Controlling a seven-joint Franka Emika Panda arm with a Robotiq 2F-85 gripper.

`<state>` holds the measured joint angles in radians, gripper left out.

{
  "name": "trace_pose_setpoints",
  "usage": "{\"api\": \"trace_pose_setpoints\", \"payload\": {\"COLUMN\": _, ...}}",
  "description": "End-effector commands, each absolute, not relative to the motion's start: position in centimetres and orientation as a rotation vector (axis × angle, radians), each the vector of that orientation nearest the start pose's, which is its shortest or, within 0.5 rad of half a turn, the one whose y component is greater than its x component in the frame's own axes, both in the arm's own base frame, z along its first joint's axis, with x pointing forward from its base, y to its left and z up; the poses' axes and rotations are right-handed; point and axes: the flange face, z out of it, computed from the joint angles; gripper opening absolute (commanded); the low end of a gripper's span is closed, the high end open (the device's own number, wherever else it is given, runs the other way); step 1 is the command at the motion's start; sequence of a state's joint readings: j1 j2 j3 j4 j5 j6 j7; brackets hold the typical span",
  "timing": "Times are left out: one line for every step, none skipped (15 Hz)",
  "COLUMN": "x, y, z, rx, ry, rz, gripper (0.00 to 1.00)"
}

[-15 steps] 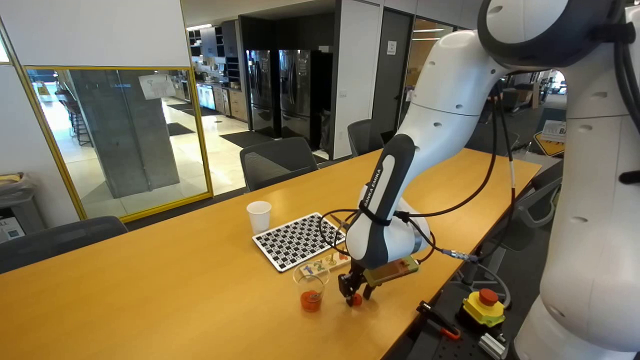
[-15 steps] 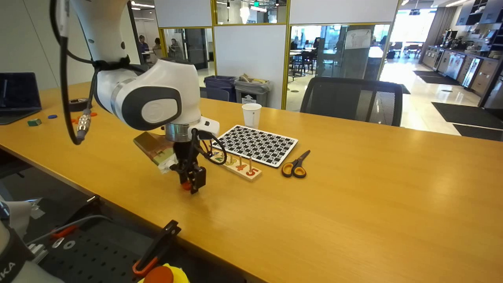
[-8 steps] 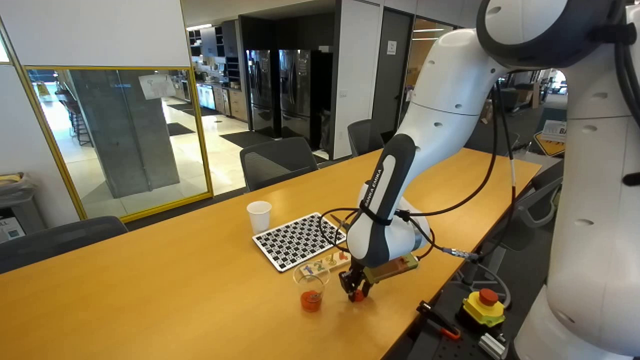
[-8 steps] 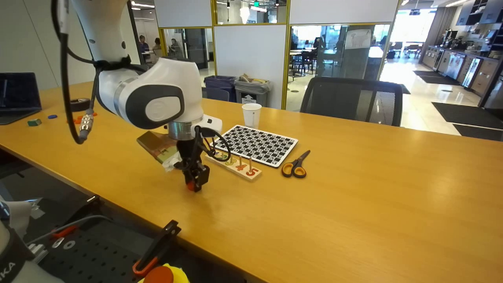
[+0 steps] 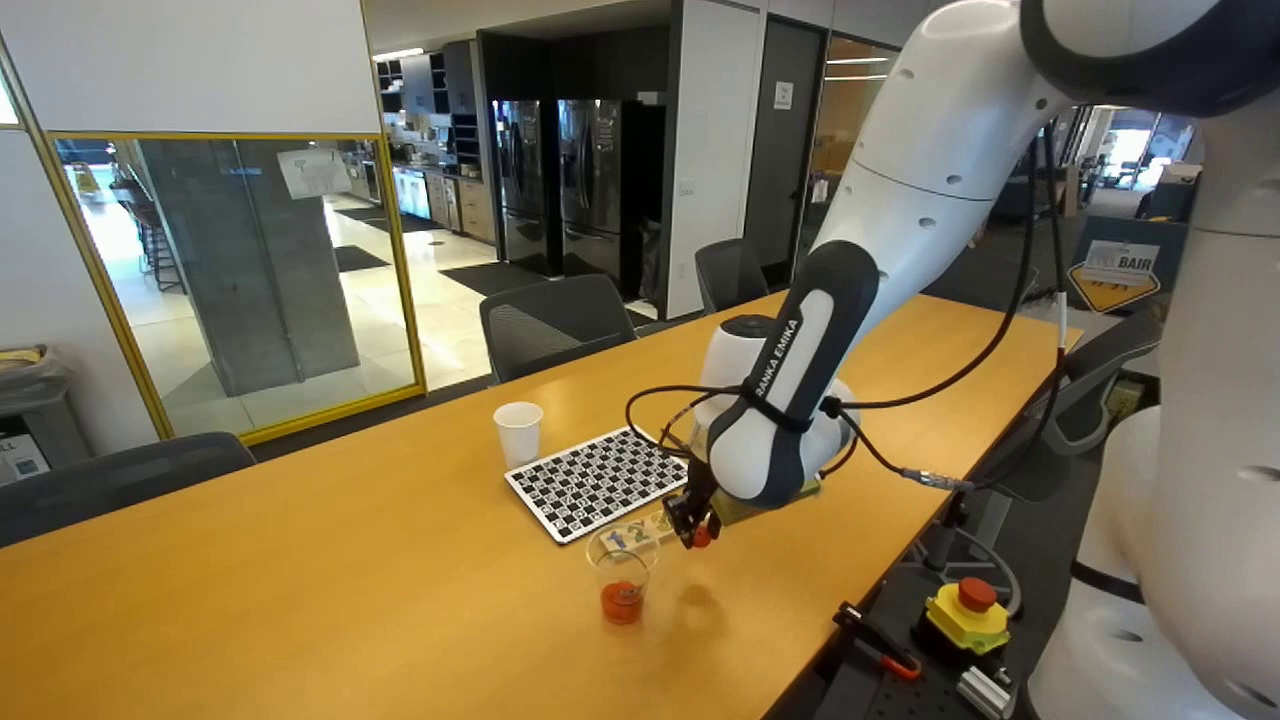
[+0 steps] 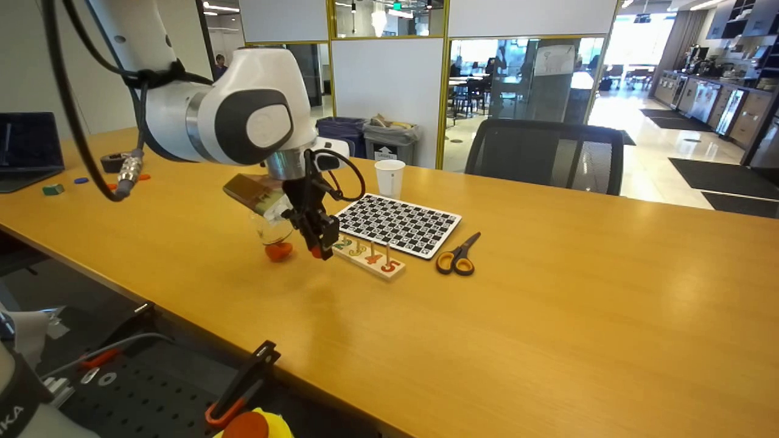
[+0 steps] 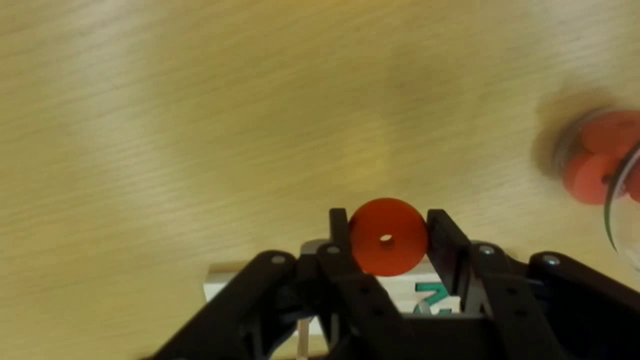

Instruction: Place the yellow rings inside the white cup, put the orange rings in the clear cup

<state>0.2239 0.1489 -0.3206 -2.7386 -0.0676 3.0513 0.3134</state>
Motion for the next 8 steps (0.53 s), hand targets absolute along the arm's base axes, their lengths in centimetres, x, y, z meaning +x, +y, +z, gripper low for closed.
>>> {"api": "trace_pose_setpoints", "payload": {"x": 42.1, "y": -2.7, "z": 23.9, "rx": -3.085, "ry": 0.542, "rz": -0.409, "gripper": 0.22}}
{"api": "trace_pose_setpoints", "payload": {"x": 42.5, "y": -2.2, "z": 24.8, "rx": -3.077, "ry": 0.536, "rz": -0.441, "gripper": 0.22}}
{"api": "trace_pose_setpoints", "payload": {"x": 42.8, "y": -1.7, "z": 25.6, "rx": -3.068, "ry": 0.532, "rz": -0.469, "gripper": 0.22}}
{"api": "trace_pose_setpoints", "payload": {"x": 43.0, "y": -1.3, "z": 26.3, "rx": -3.061, "ry": 0.529, "rz": -0.489, "gripper": 0.22}}
{"api": "trace_pose_setpoints", "payload": {"x": 43.0, "y": -0.6, "z": 27.0, "rx": -3.055, "ry": 0.522, "rz": -0.5, "gripper": 0.22}}
{"api": "trace_pose_setpoints", "payload": {"x": 42.9, "y": -0.1, "z": 27.5, "rx": -3.05, "ry": 0.512, "rz": -0.505, "gripper": 0.22}}
{"api": "trace_pose_setpoints", "payload": {"x": 42.7, "y": 0.5, "z": 28.0, "rx": -3.046, "ry": 0.499, "rz": -0.499, "gripper": 0.22}}
{"api": "trace_pose_setpoints", "payload": {"x": 41.9, "y": 1.7, "z": 28.3, "rx": -3.041, "ry": 0.443, "rz": -0.452, "gripper": 0.22}}
